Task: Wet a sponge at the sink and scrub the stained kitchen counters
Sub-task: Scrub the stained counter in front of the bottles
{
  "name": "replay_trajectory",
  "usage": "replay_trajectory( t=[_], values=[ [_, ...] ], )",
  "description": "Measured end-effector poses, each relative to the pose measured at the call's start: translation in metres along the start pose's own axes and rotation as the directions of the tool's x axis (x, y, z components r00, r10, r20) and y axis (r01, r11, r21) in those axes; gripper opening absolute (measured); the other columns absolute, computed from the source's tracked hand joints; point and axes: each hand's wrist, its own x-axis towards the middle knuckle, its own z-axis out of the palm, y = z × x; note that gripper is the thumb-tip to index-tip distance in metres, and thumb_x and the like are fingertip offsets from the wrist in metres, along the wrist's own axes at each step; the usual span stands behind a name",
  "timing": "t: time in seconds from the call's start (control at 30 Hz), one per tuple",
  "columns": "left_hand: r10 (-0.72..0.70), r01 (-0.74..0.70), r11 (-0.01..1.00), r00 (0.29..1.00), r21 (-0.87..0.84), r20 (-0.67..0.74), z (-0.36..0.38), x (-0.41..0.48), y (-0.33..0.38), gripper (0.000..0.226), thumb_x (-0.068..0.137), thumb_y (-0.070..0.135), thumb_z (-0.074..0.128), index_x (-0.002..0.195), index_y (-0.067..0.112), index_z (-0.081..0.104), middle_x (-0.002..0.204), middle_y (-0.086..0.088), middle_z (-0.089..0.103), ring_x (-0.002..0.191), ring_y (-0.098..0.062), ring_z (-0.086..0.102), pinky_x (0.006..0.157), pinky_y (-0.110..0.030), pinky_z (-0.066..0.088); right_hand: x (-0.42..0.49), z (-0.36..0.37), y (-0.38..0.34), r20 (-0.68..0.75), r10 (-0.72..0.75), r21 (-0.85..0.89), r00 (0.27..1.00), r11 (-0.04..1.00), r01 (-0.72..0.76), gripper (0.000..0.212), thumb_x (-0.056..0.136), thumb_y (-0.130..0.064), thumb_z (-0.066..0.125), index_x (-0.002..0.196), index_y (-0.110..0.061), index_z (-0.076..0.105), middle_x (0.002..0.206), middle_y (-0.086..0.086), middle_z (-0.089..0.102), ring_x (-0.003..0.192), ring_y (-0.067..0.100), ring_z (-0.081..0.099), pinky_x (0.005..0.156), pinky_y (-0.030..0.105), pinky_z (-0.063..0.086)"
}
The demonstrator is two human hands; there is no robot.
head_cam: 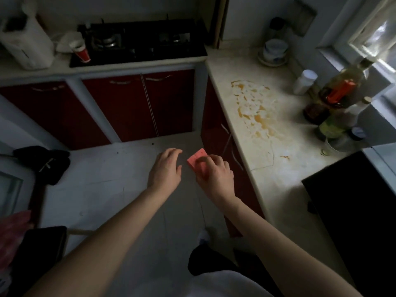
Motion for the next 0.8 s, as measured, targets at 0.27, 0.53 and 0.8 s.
replay_trajectory(
  t=[0.27,0.53,0.8],
  values=[
    [0.051,-0.053,0.997,0.997,0.048,0.054,0.006,0.149,-0.005,0.047,0.087,0.01,0.066,0.132,0.012,0.054,0.132,-0.005,0.053,0.123,-0.025,0.051,0.101,-0.039,0.046,0.131,0.009,0.018,0.003,0.085,0.06,0.996,0.995,-0.085,0.038,0.088,-0.046,0.065,0.124,-0.034,0.061,0.136,-0.002,0.054,0.115,0.032,0.054,0.087,0.046,0.049],
    [0.153,-0.161,0.986,0.979,0.049,0.133,0.024,0.286,-0.035,0.049,0.084,0.008,0.069,0.131,0.011,0.056,0.131,-0.007,0.054,0.121,-0.028,0.051,0.104,-0.041,0.044,0.243,0.026,0.024,0.025,0.184,0.017,0.983,0.983,-0.184,0.04,0.09,-0.047,0.065,0.128,-0.035,0.06,0.141,-0.001,0.051,0.122,0.031,0.05,0.092,0.046,0.046],
    [0.371,-0.392,0.92,0.885,0.02,0.281,0.022,0.431,-0.062,0.05,0.083,0.011,0.069,0.131,0.012,0.055,0.13,-0.007,0.053,0.121,-0.028,0.05,0.105,-0.039,0.043,0.337,0.042,0.02,-0.088,0.369,-0.035,0.925,0.927,-0.373,0.037,0.093,-0.047,0.064,0.128,-0.039,0.056,0.141,0.0,0.051,0.122,0.031,0.05,0.097,0.046,0.045]
  ],
)
